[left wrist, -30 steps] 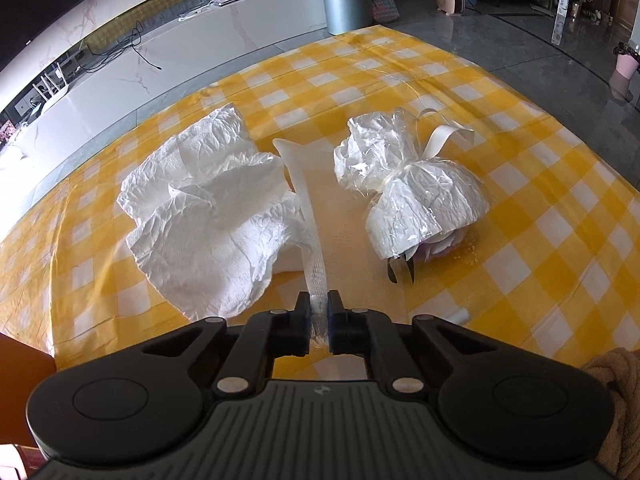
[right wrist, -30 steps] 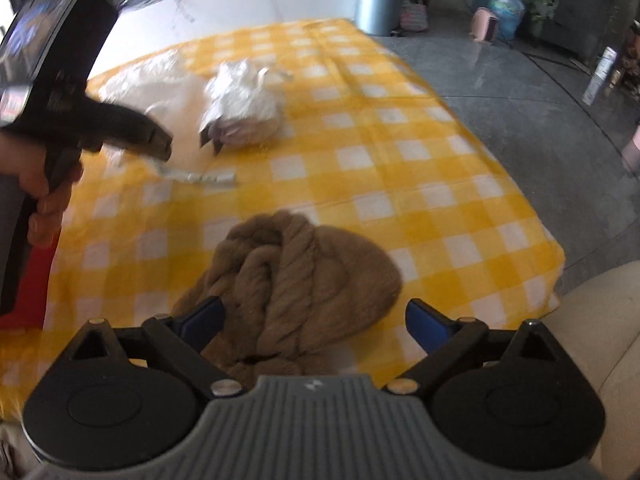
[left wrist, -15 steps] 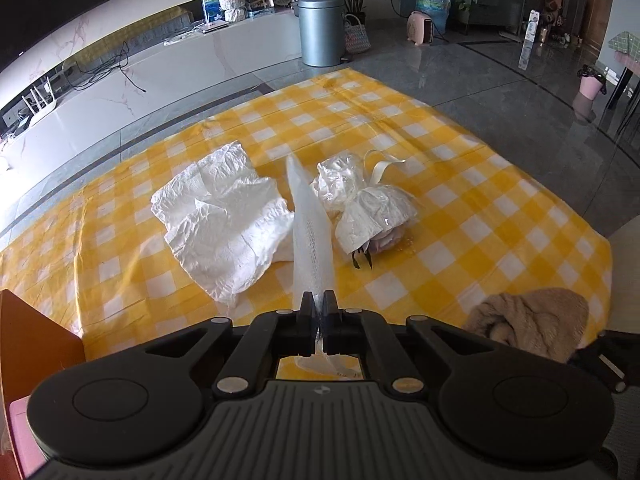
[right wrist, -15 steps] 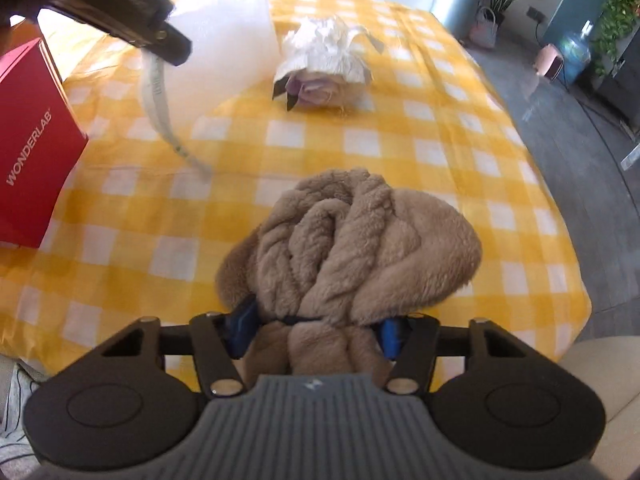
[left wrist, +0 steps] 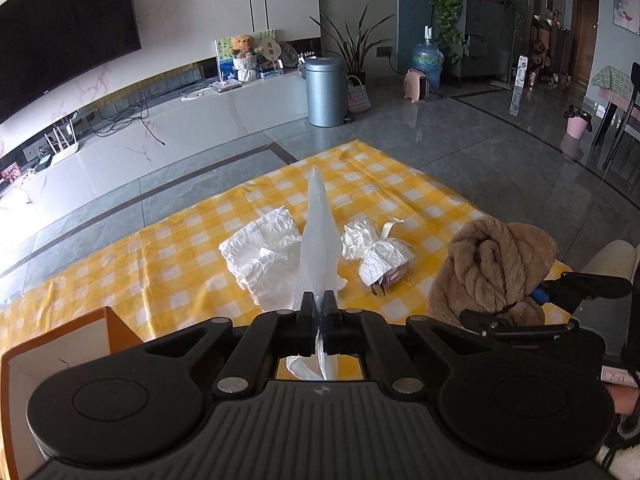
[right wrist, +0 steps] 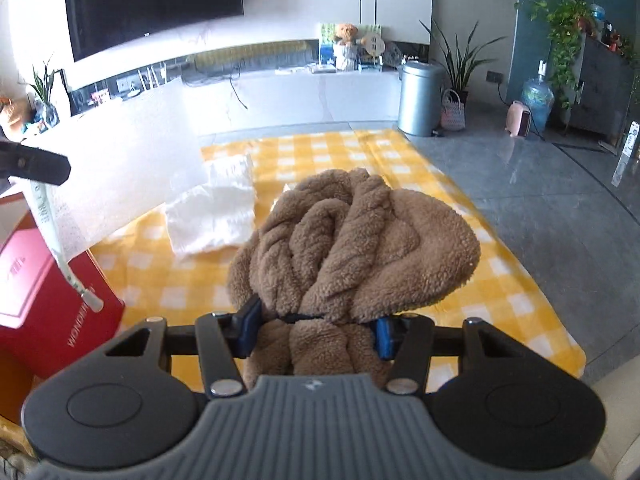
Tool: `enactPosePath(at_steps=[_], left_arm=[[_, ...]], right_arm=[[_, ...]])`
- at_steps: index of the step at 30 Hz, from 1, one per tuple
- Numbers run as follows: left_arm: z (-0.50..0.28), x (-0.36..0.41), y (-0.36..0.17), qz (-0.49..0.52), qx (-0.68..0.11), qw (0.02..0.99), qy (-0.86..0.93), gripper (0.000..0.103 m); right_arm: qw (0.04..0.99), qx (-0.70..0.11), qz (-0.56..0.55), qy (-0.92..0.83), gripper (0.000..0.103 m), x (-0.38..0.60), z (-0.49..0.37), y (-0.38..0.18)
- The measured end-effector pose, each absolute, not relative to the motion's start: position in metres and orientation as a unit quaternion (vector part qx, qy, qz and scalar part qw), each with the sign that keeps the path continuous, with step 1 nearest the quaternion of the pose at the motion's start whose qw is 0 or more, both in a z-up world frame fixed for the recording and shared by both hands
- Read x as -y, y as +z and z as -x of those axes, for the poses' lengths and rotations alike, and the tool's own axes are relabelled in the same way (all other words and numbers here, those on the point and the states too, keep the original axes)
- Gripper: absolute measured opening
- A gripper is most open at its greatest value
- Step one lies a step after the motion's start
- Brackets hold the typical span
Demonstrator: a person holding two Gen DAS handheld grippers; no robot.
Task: Organize soft objects
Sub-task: 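Carry the brown towel and white mesh sheet over the box with both tools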
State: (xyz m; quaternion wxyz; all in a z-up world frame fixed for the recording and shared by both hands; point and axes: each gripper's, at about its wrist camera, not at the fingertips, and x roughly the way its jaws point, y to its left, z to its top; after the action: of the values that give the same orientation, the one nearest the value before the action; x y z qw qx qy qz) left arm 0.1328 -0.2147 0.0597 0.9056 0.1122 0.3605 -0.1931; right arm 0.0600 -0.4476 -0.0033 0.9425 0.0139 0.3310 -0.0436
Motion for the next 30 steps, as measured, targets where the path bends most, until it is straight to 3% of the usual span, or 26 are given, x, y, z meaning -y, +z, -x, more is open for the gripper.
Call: enactPosePath(at_steps=[9, 16, 23, 30], left_arm=[[-0.099, 0.128, 0.088, -0.068, -0.322, 0.932, -0.151, 0.003], [-0.089, 0.048, 0.089, 0.025, -0.311, 0.945, -0.096, 0.003], [-0.085, -0.029, 0.075, 0.118, -0.296, 0.947, -0.039, 0.003], [-0.080, -0.082, 0.048, 0.140, -0.312, 0.940, -0.013, 0.003]], right_arm=[[0.971, -0.235, -0.042, 0.015, 0.054, 0.406, -0.054, 0.042], [0.979, -0.175, -0.049, 0.092, 0.054, 0.357, -0.052, 0.072], [0.973, -0.163, -0.013, 0.166, 0.054, 0.290, -0.057, 0.084], [0.958, -0.181, 0.016, 0.223, 0.054, 0.235, -0.071, 0.075]])
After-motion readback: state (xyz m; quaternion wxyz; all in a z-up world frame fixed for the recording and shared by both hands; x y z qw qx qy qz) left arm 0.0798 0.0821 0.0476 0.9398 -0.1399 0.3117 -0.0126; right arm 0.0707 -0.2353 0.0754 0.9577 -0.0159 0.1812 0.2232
